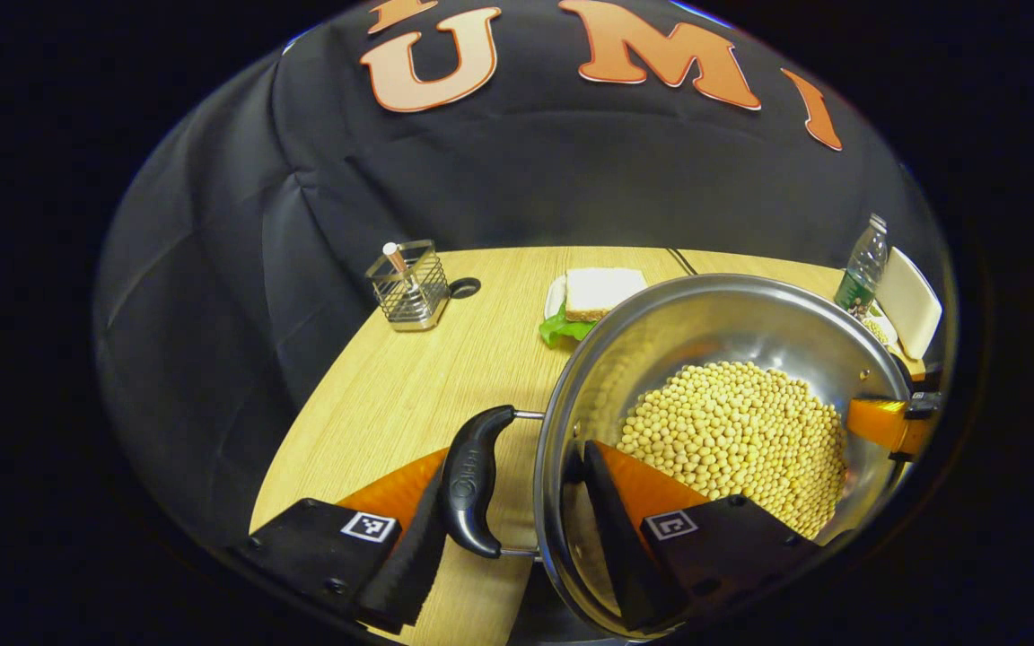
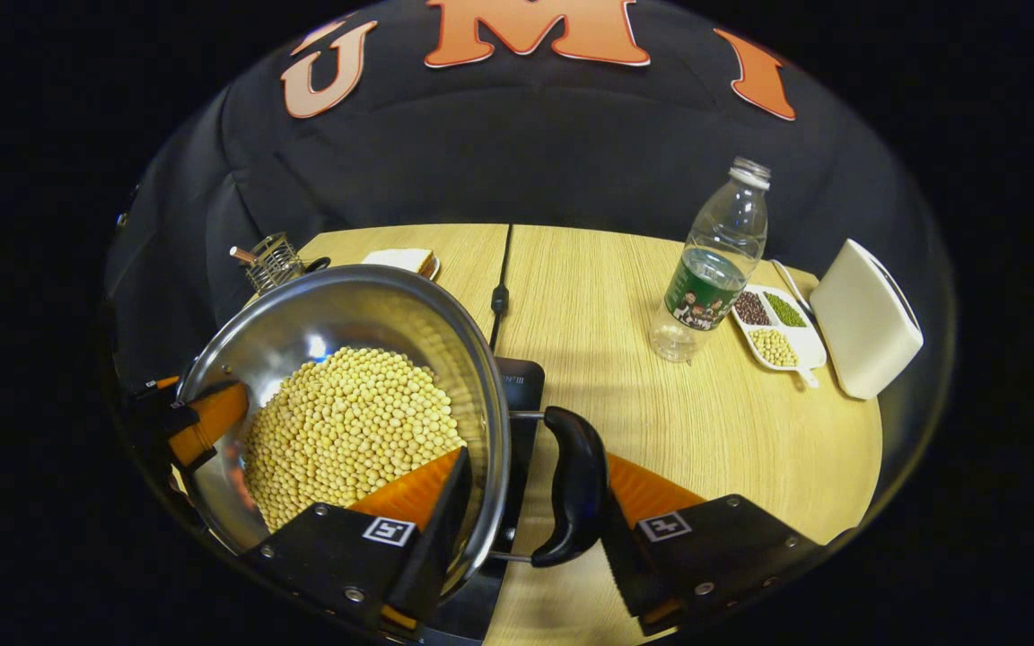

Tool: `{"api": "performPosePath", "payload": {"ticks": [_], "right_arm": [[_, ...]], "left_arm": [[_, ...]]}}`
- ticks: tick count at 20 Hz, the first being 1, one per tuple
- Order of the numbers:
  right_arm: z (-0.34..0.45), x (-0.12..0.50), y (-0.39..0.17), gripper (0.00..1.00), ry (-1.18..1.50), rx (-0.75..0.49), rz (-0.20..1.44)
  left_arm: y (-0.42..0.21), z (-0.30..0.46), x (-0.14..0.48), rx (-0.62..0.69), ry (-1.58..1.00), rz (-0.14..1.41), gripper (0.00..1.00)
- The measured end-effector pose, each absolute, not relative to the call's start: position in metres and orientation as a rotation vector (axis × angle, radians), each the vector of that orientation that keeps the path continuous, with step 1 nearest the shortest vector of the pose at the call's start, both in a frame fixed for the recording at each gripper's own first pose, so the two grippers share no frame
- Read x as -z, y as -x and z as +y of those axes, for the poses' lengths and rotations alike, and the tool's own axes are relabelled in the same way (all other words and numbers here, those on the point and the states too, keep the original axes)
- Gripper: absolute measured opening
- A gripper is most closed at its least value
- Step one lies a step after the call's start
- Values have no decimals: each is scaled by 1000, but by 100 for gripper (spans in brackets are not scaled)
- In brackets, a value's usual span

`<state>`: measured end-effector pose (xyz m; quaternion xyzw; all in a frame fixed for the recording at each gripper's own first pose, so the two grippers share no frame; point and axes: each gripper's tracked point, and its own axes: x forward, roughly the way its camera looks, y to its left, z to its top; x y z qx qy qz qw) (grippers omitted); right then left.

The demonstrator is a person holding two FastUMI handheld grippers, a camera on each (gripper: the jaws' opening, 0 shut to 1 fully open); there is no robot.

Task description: First push the handle of the pot to place it horizontally, then grasp the pot with both hands and set it on the induction cooktop.

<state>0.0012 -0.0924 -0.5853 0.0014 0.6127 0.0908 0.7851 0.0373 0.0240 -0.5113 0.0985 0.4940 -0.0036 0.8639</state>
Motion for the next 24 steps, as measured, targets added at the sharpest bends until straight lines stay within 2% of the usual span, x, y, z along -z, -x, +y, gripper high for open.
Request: {"api": "performPosePath", "payload": {"ticks": [1, 2, 3, 4, 5, 6, 8, 9, 10, 11, 12, 13, 14, 15, 16, 17, 18, 21, 22, 23, 24], "right_arm": [[-92, 576, -3, 81, -24, -194, 1307], [-93, 564, -8, 82, -42, -197, 1280], [-96, 554, -14, 83, -52, -202, 1252], [-100, 542, -19, 83, -54, -204, 1218], [-103, 526, -26, 83, -58, -206, 1176], [-107, 507, -32, 84, -67, -213, 1135], [-112, 461, -40, 85, -105, -229, 1054], [-118, 437, -47, 87, -109, -235, 1008], [-125, 417, -54, 88, -104, -235, 954], [-134, 396, -61, 91, -93, -232, 897], [-144, 376, -64, 93, -78, -227, 842], [-152, 358, -70, 93, -63, -221, 788], [-159, 341, -73, 93, -53, -217, 742], [-166, 324, -73, 99, -46, -213, 700], [-176, 306, -73, 99, -33, -209, 656], [-183, 290, -73, 94, -18, -205, 613], [-192, 277, -73, 93, -2, -196, 569], [-212, 235, -67, 94, 35, -181, 450], [-217, 221, -67, 98, 39, -176, 415], [-226, 204, -65, 93, 41, -166, 385], [-234, 191, -62, 98, 49, -154, 358]], "left_arm": [[-40, 26, 505, -7, -215, 1007, 88], [-44, 27, 495, -22, -217, 978, 83], [-50, 30, 481, -37, -225, 934, 85], [-55, 31, 468, -51, -238, 895, 75], [-60, 31, 453, -58, -250, 854, 76], [-62, 28, 437, -62, -258, 819, 84], [-70, 25, 401, -77, -252, 730, 84], [-71, 21, 384, -79, -233, 698, 92], [-72, 19, 365, -77, -213, 669, 92], [-74, 16, 348, -76, -195, 636, 100], [-75, 13, 333, -71, -175, 601, 84], [-74, 9, 313, -61, -157, 564, 92], [-74, 6, 292, -54, -141, 525, 92], [-75, 3, 265, -45, -127, 478, 93], [-74, 0, 239, -37, -113, 434, 92], [-72, -1, 216, -37, -103, 391, 92], [-68, -2, 196, -31, -96, 348, 99], [-51, -2, 135, -39, -76, 242, 99], [-47, 0, 118, -44, -69, 215, 99], [-43, 1, 100, -46, -53, 188, 99], [-38, 2, 82, -43, -36, 165, 99]]}}
